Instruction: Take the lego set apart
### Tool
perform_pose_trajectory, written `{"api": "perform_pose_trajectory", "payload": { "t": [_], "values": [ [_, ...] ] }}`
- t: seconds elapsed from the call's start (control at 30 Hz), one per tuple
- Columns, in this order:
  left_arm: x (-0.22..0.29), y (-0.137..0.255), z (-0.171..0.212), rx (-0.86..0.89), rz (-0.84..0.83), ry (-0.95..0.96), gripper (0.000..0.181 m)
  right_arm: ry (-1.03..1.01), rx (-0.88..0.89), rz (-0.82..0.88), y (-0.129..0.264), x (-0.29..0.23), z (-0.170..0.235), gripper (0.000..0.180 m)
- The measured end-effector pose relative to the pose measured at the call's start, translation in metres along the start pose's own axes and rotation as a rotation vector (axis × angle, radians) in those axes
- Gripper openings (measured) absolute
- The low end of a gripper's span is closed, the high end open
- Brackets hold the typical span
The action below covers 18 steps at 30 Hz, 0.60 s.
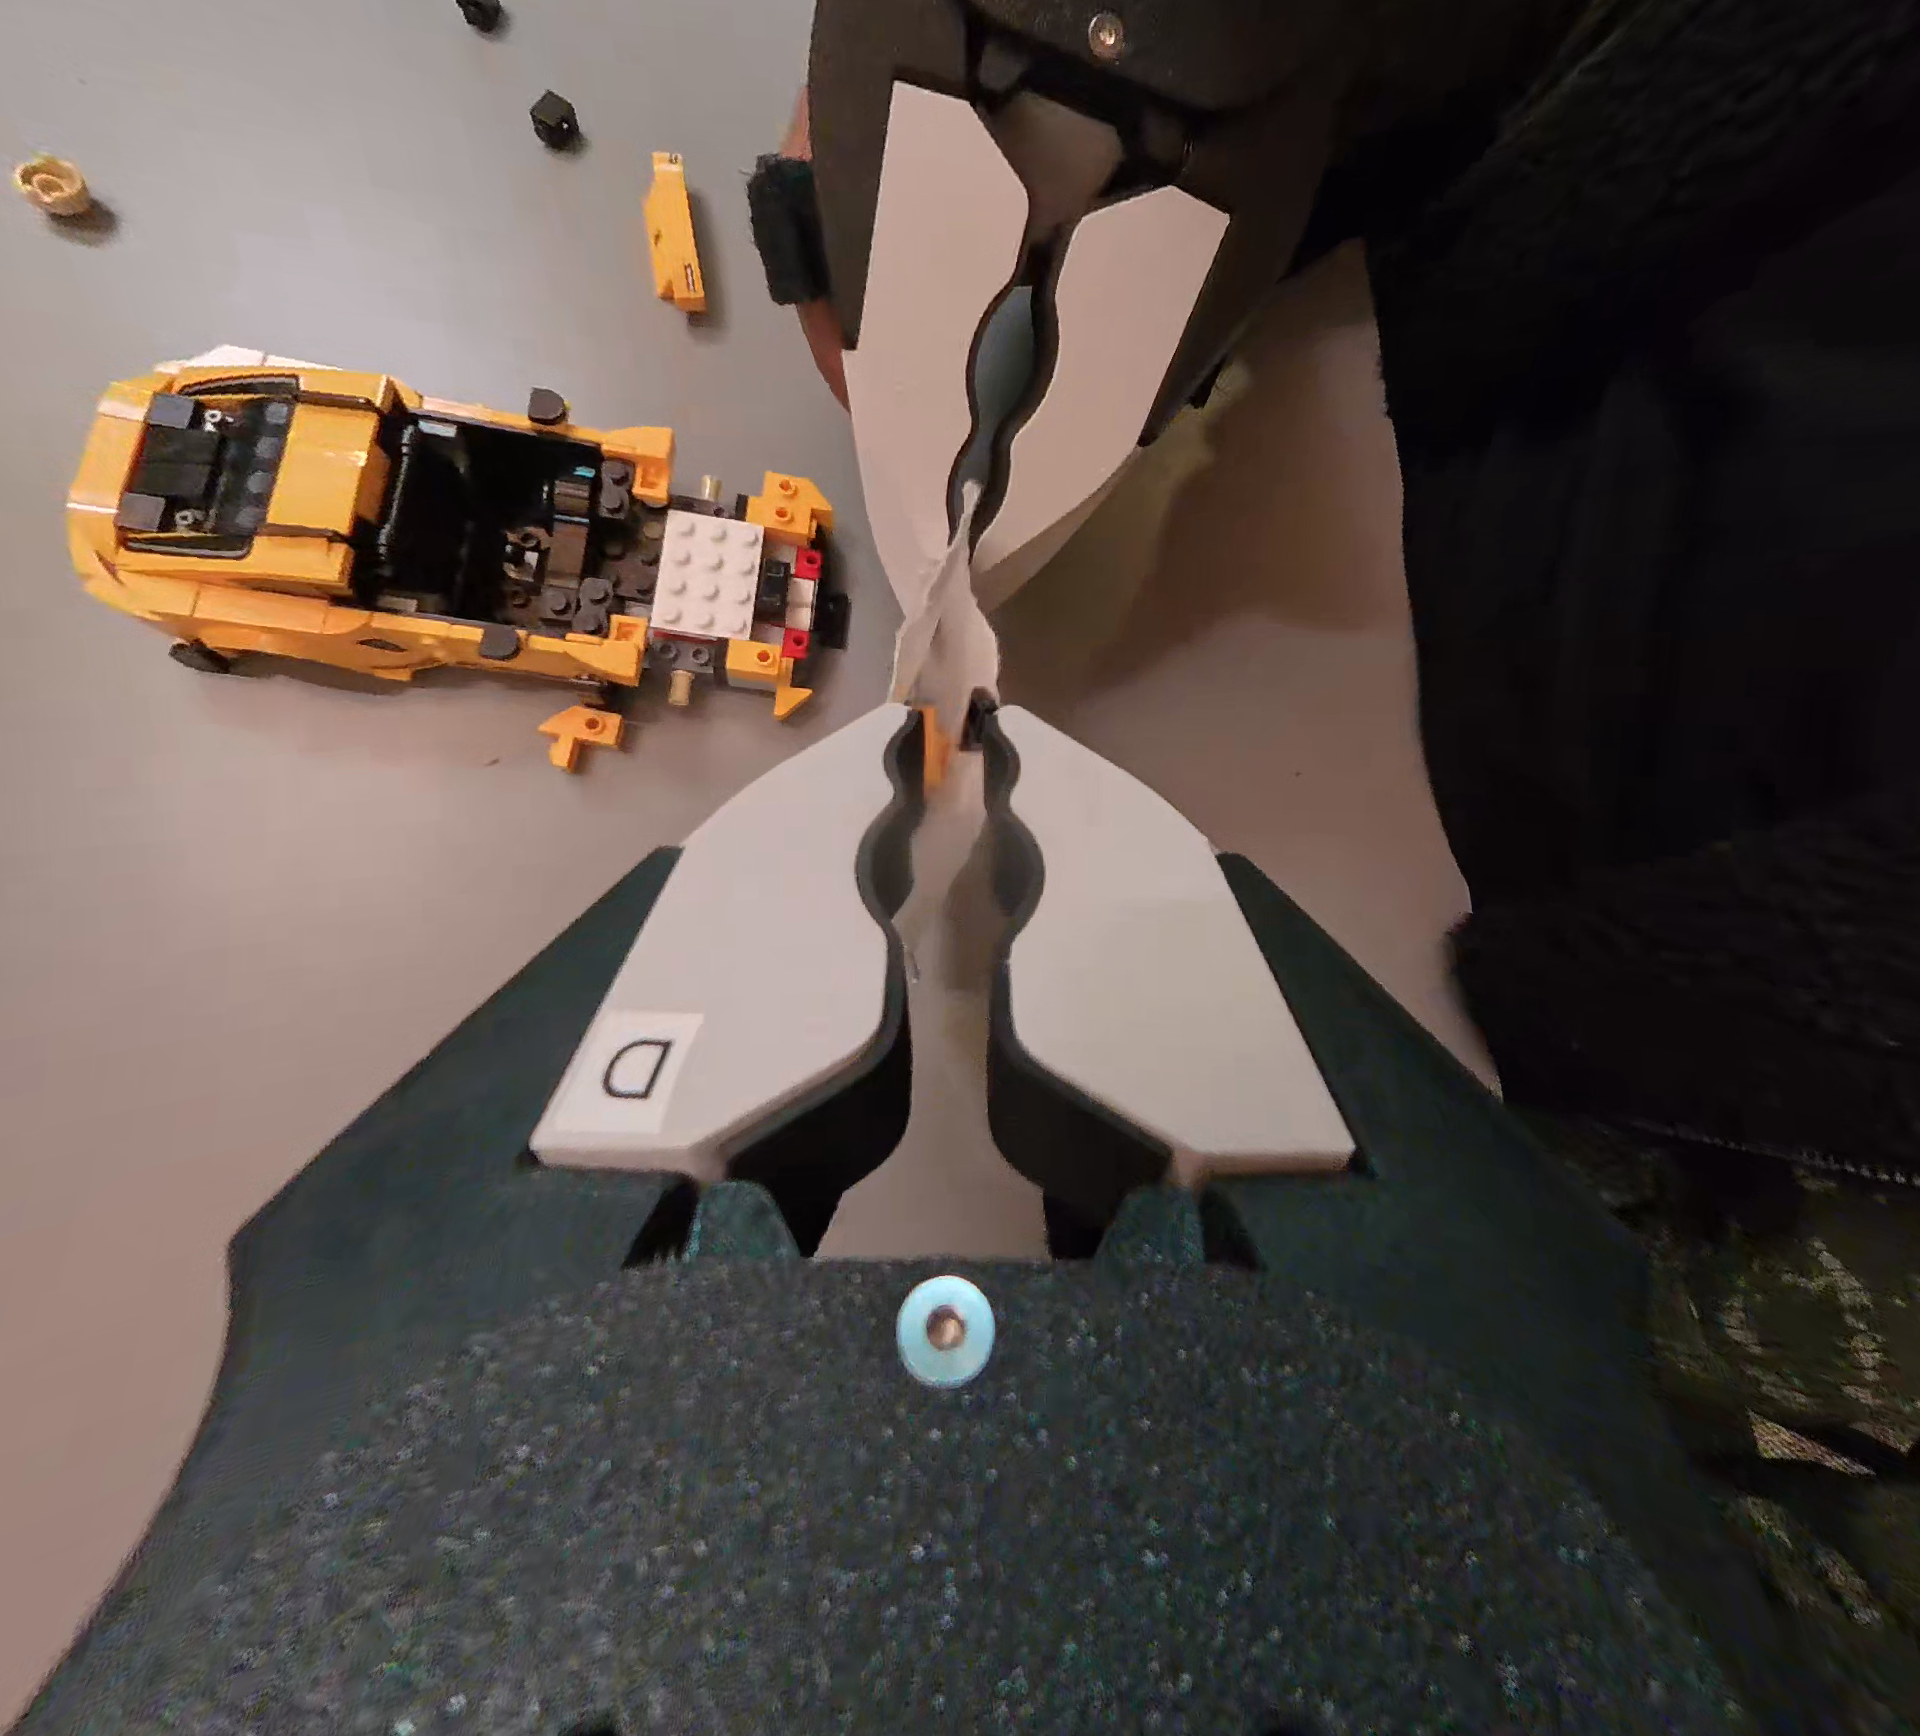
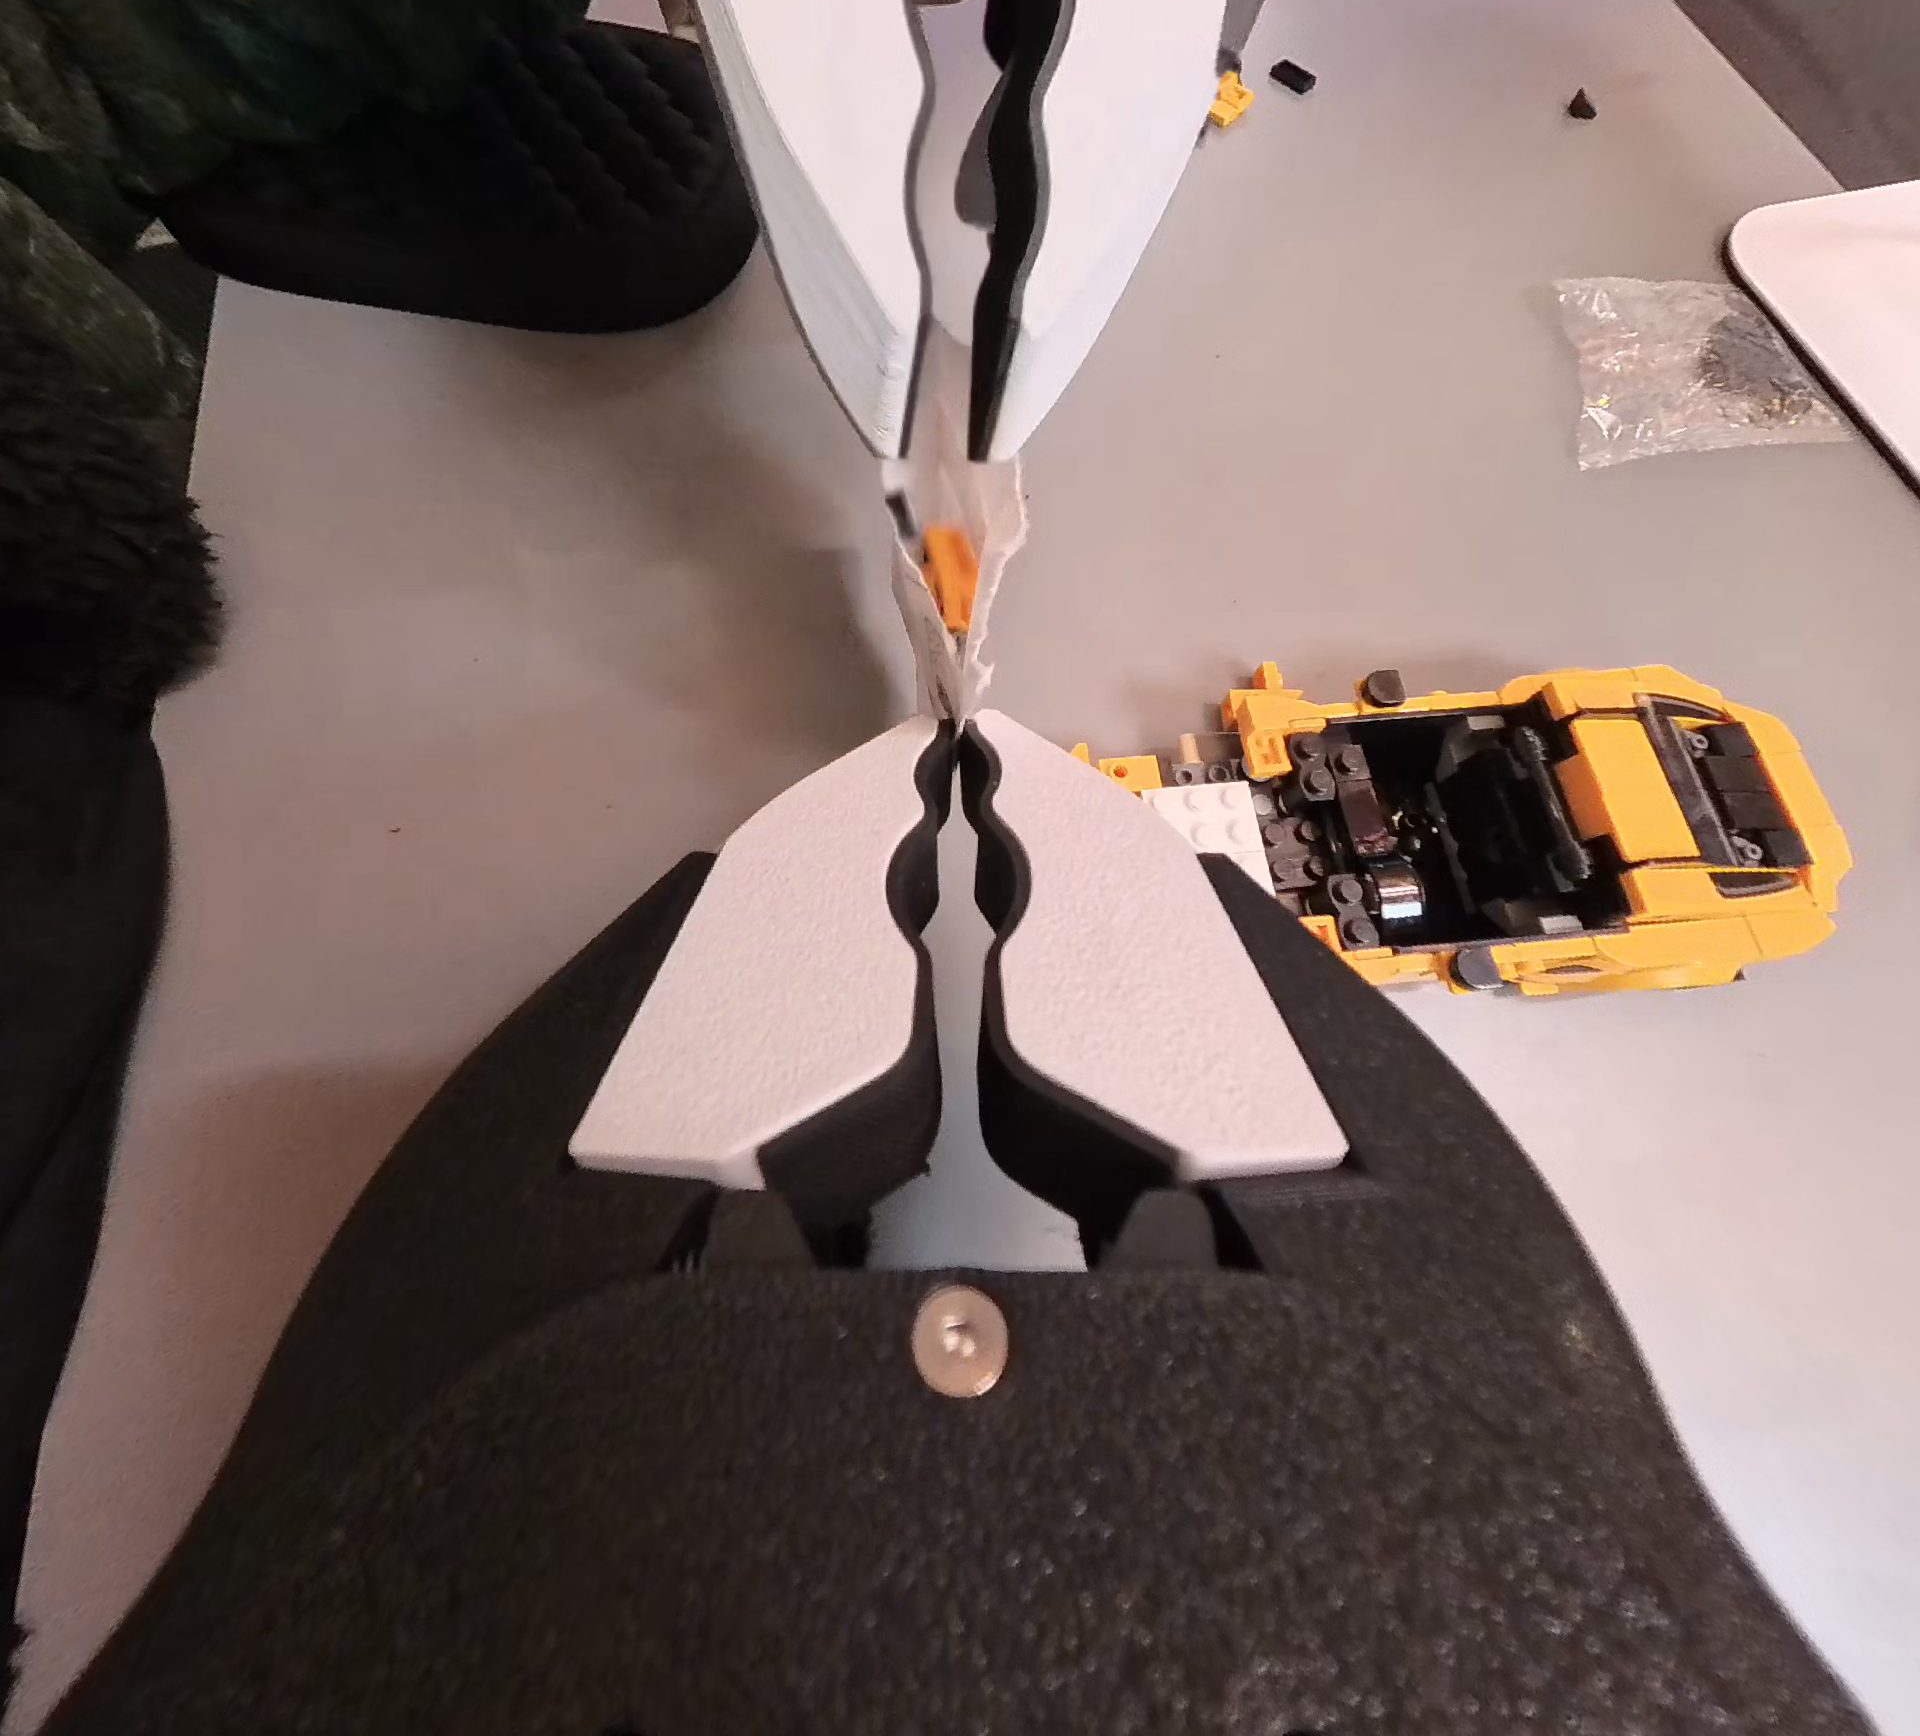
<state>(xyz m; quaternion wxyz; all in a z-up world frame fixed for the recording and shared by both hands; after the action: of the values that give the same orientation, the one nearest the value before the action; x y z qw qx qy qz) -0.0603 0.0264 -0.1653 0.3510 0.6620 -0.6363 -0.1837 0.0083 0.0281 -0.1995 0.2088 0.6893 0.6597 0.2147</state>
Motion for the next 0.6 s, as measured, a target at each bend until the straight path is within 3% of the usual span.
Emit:
{"api": "perform_pose_trajectory", "payload": {
  "t": [0.03, 0.2, 0.3, 0.47, 0.6],
  "values": [
    [0.001, 0.001, 0.0, 0.001, -0.001, -0.008, 0.011, 0.0, 0.0, 0.0, 0.0, 0.0, 0.0, 0.001],
    [-0.002, 0.014, 0.002, 0.003, -0.054, -0.044, 0.017, -0.001, -0.001, 0.0, 0.0, 0.0, 0.001, 0.001],
    [-0.032, 0.044, 0.01, 0.052, -0.226, 0.049, 0.018, -0.001, 0.001, 0.0, 0.0, 0.0, 0.0, 0.001],
    [-0.121, 0.113, 0.079, 0.037, -0.717, 0.337, 0.021, 0.004, -0.004, -0.003, -0.001, -0.001, 0.0, 0.001],
    [-0.16, 0.142, 0.136, 0.048, -0.902, 0.551, 0.023, 0.003, -0.005, -0.003, -0.001, -0.001, 0.0, 0.001]
  ]
}}
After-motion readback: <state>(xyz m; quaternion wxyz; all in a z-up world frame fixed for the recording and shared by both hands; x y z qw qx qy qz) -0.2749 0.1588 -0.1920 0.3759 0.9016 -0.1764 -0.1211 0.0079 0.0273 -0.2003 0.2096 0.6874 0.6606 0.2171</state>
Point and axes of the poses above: each gripper's, where its closed fingertips meet, y back along the fingers, z out of its underside, x = y × z across the jaws, the point moved 3 cm from there along y, back along the fingers, and after that the axes turned 1 degree about -y, right-handed, at the moved point
